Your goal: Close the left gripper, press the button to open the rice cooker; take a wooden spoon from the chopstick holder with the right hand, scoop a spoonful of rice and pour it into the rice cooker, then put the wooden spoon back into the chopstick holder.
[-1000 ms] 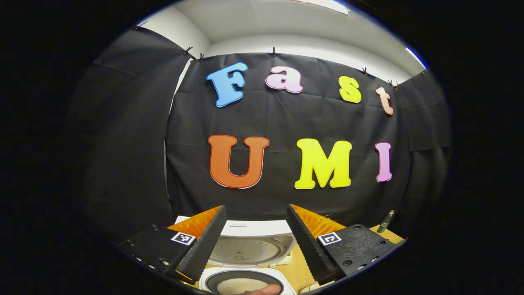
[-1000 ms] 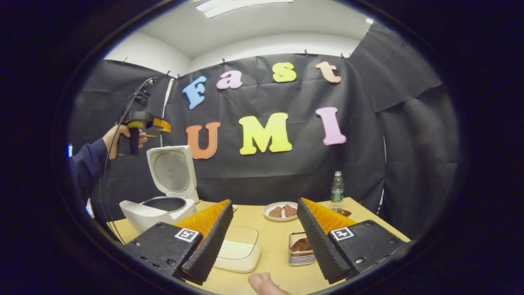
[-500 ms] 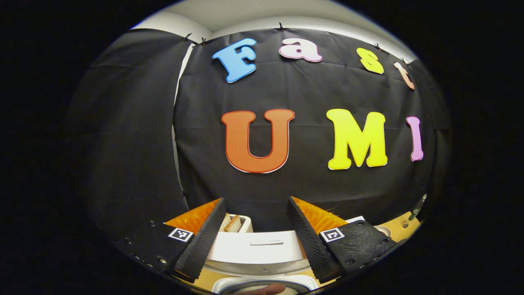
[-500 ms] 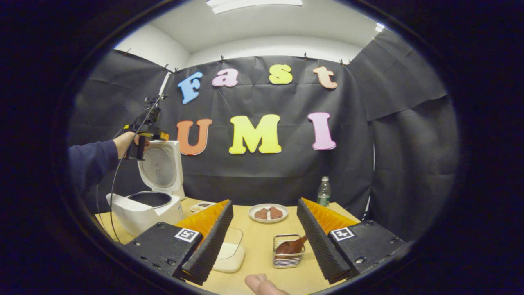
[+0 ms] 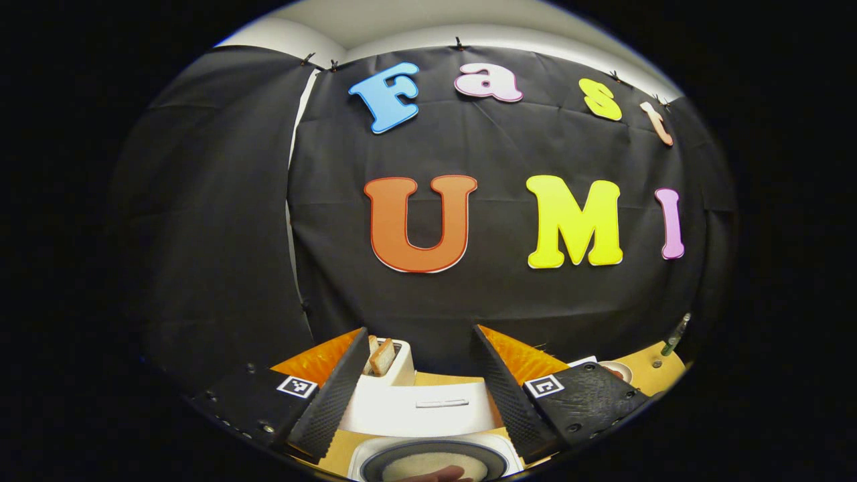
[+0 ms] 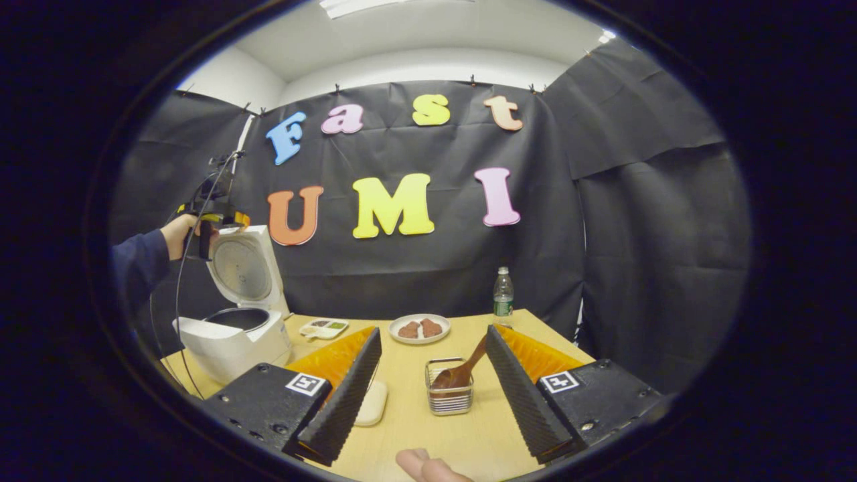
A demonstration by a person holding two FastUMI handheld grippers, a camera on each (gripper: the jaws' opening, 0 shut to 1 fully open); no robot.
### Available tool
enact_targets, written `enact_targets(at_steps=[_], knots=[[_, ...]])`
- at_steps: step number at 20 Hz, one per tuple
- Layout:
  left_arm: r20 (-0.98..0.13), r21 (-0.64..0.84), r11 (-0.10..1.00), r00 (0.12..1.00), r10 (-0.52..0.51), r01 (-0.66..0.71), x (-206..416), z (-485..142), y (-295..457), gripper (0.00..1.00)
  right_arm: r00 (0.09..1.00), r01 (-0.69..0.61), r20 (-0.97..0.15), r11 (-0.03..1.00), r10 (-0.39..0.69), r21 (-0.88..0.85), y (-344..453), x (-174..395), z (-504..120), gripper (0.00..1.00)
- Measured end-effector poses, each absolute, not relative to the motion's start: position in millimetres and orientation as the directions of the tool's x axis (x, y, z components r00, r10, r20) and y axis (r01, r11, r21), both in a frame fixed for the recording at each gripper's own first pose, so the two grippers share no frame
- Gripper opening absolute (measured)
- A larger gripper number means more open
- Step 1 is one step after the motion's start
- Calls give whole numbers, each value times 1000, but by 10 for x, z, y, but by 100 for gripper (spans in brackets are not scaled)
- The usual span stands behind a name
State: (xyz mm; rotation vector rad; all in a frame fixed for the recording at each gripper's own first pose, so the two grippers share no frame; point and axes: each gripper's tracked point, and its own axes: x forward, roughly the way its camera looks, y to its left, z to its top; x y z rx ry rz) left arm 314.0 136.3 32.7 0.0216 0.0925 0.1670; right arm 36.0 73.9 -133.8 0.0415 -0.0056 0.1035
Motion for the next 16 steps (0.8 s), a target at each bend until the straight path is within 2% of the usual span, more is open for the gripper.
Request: enact_targets(at_steps=[3, 4, 10, 14, 15, 16], knots=[[-93, 29, 984, 980, 175, -173, 2905, 238, 1317, 97, 992, -127, 25, 992, 127, 12, 761, 193, -1277, 96], [-99, 25, 985, 980, 175, -173, 2816, 191, 1304, 97, 990, -138, 27, 990, 138, 5, 785, 144, -1262, 100], [-188, 1, 991, 974, 129, -131, 2322, -337, 1224, 98, 989, -129, 65, 992, 130, -15, 732, -157, -1133, 100], [-220, -13, 993, 970, 108, -114, 2076, -695, 1173, 96, 993, -110, 49, 994, 110, -11, 699, -342, -1155, 100], [-245, -11, 994, 964, 106, -112, 2009, -806, 1135, 96, 993, -108, 53, 994, 109, -8, 697, -389, -1141, 97], [-268, -9, 993, 957, 114, -121, 1963, -902, 1129, 96, 993, -105, 54, 994, 105, 0, 699, -431, -1132, 100]])
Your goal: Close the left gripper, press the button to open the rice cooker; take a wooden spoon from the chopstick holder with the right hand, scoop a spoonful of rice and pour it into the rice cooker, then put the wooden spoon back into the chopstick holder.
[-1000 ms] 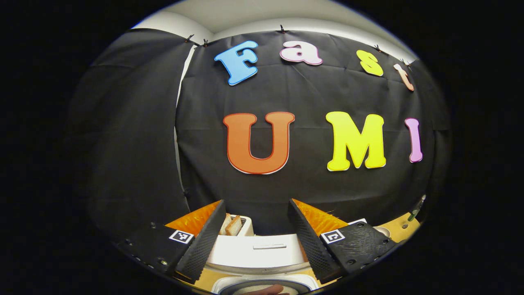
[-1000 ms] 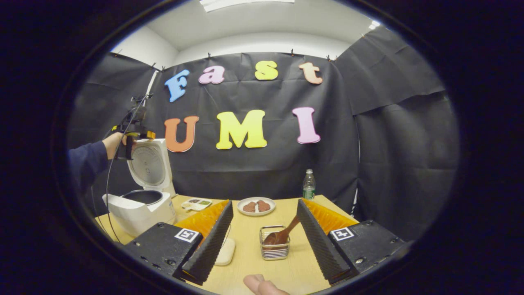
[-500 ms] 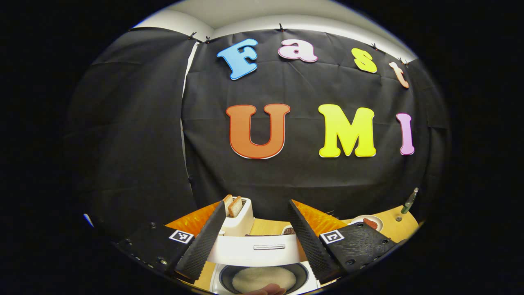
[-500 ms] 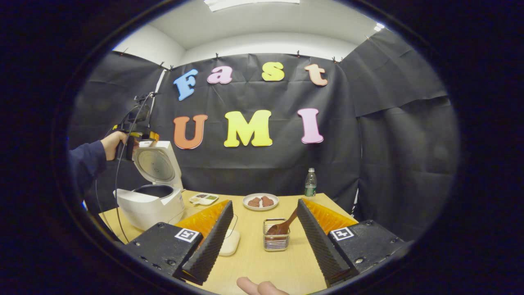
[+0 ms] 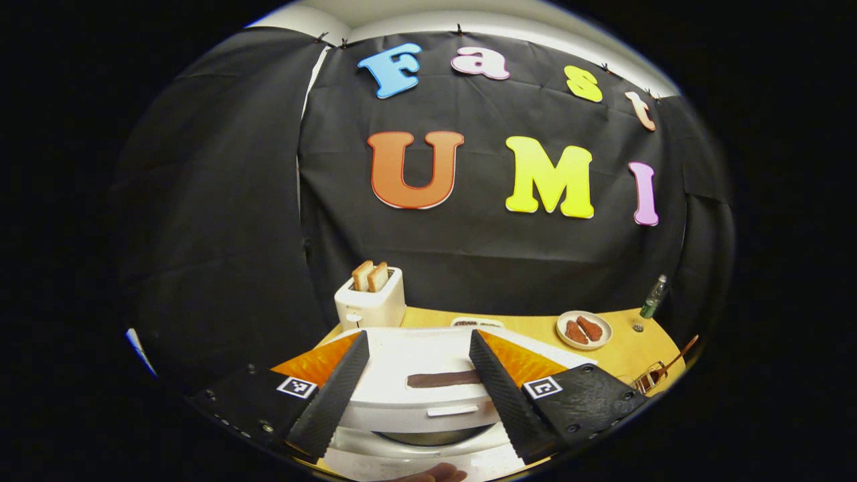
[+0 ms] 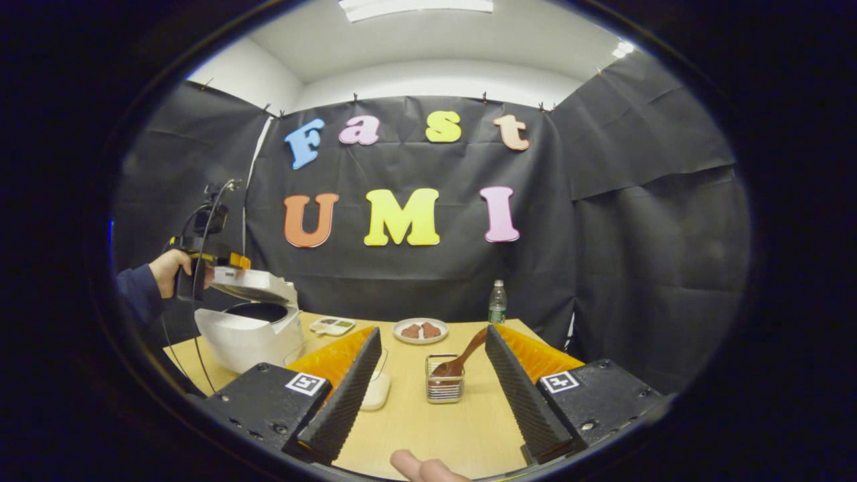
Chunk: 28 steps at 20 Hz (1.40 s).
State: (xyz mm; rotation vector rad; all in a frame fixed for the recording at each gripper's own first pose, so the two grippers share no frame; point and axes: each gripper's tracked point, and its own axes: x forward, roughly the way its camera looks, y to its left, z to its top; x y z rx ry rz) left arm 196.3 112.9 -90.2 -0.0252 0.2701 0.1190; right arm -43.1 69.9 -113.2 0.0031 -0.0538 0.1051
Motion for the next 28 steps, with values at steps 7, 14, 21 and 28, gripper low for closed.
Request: enact_targets(at_steps=[7, 14, 21, 28], knots=[[-326, 3, 993, 939, 109, -115, 1752, -1271, 1067, 97, 982, -180, 57, 984, 179, 18, 938, -649, -1098, 100], [-373, 18, 995, 923, 96, -96, 1679, -1438, 1083, 97, 981, -196, 23, 979, 195, 59, 1016, -598, -1198, 100], [-378, 7, 997, 923, 76, -79, 1682, -1594, 1086, 97, 986, -166, 27, 983, 164, 72, 926, -577, -1176, 100], [-323, -9, 994, 941, 101, -110, 1678, -1614, 1075, 99, 992, -128, 17, 985, 127, 112, 759, -562, -1138, 100]])
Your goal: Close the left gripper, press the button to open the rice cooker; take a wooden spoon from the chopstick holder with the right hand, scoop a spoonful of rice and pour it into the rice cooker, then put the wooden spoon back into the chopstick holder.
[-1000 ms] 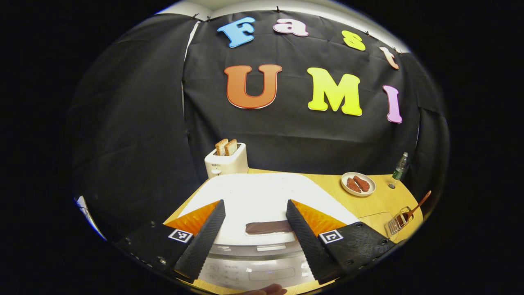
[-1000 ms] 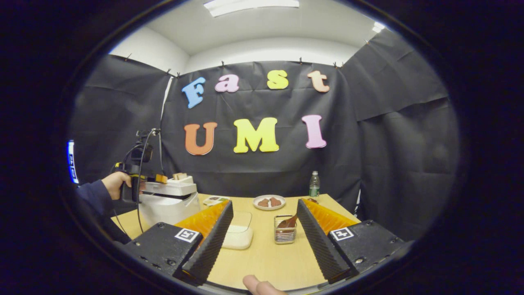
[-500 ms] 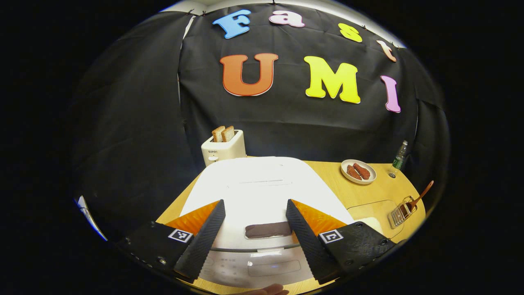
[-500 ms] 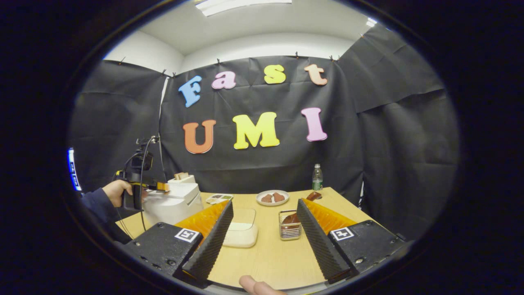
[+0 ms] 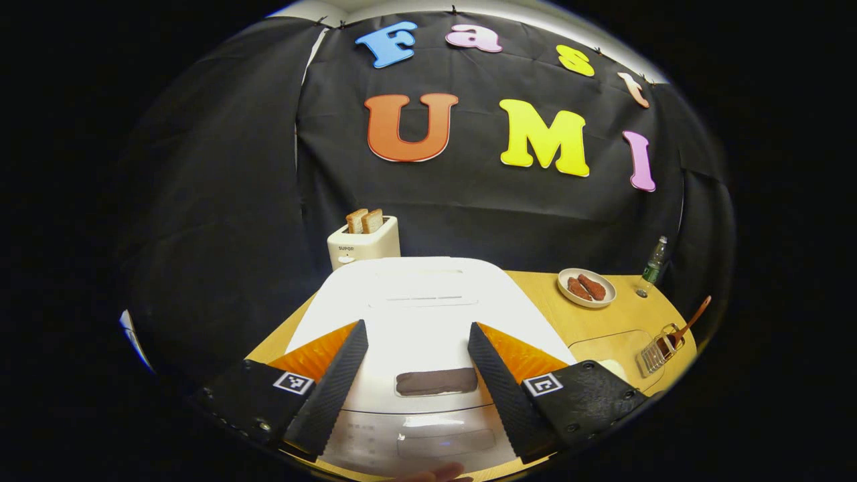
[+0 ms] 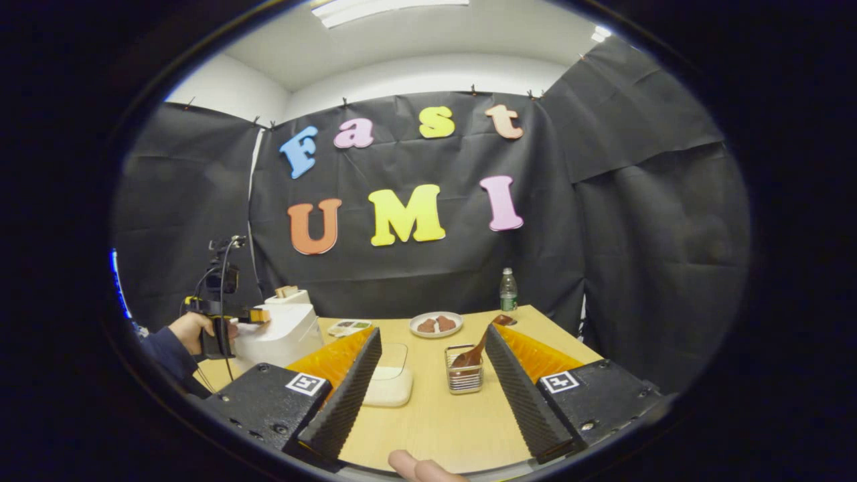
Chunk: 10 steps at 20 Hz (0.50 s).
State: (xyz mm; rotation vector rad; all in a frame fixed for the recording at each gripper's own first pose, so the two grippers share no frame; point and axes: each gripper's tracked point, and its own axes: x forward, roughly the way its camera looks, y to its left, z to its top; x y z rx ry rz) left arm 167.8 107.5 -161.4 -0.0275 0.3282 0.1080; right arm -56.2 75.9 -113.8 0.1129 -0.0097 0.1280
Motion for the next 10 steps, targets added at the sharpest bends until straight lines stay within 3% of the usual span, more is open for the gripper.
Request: enact_targets(at_steps=[4, 8, 10], knots=[[-253, -30, 992, 961, 109, -121, 1666, -1558, 1079, 99, 994, -110, 19, 986, 109, 126, 674, -563, -1100, 100], [-195, -173, 978, 978, 81, -116, 1604, -1382, 1056, 96, 995, -104, 26, 988, 101, 112, 649, -571, -1095, 100], [-187, -172, 981, 981, 60, -93, 1512, -1311, 963, 95, 995, -104, 24, 988, 102, 112, 643, -555, -1114, 95]])
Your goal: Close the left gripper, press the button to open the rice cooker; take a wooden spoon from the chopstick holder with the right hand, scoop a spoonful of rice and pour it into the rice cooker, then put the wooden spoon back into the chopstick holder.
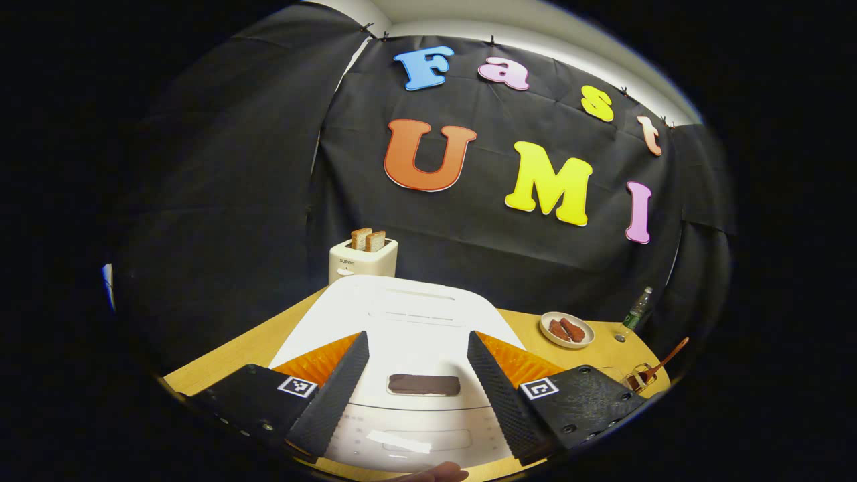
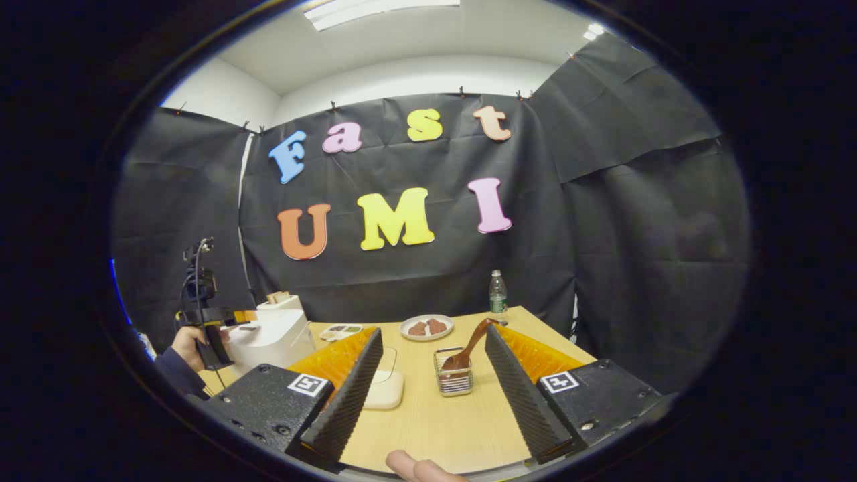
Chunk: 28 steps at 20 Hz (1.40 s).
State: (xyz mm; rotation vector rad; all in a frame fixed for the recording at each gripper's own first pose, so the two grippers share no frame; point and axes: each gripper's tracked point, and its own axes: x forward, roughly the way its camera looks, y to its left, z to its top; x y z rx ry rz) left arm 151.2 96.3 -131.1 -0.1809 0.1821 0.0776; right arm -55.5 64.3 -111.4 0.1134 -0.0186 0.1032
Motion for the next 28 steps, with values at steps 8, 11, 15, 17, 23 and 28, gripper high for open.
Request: enact_targets(at_steps=[8, 11, 15, 17, 23, 28], knots=[[-79, -30, 998, 996, 50, -52, 896, -735, 600, 94, 997, -70, 30, 992, 68, 104, 590, -524, -1090, 100], [-37, -38, 999, 999, 13, -14, 592, -595, 367, 94, 998, -62, 24, 992, 59, 106, 568, -526, -1105, 100], [22, -37, 999, 999, -32, 33, 203, -509, 64, 94, 998, -55, 26, 993, 52, 103, 558, -513, -1075, 100], [40, -21, 1000, 999, -22, 23, 11, -488, 55, 94, 999, -51, 21, 994, 49, 100, 534, -500, -1099, 100], [93, 25, 1000, 996, -3, 1, -576, -463, -51, 94, 999, -43, 18, 995, 42, 92, 411, -529, -1050, 100], [87, 36, 999, 995, -40, 37, -832, -452, -196, 94, 998, -61, 33, 997, 59, 52, 271, -586, -913, 100]])
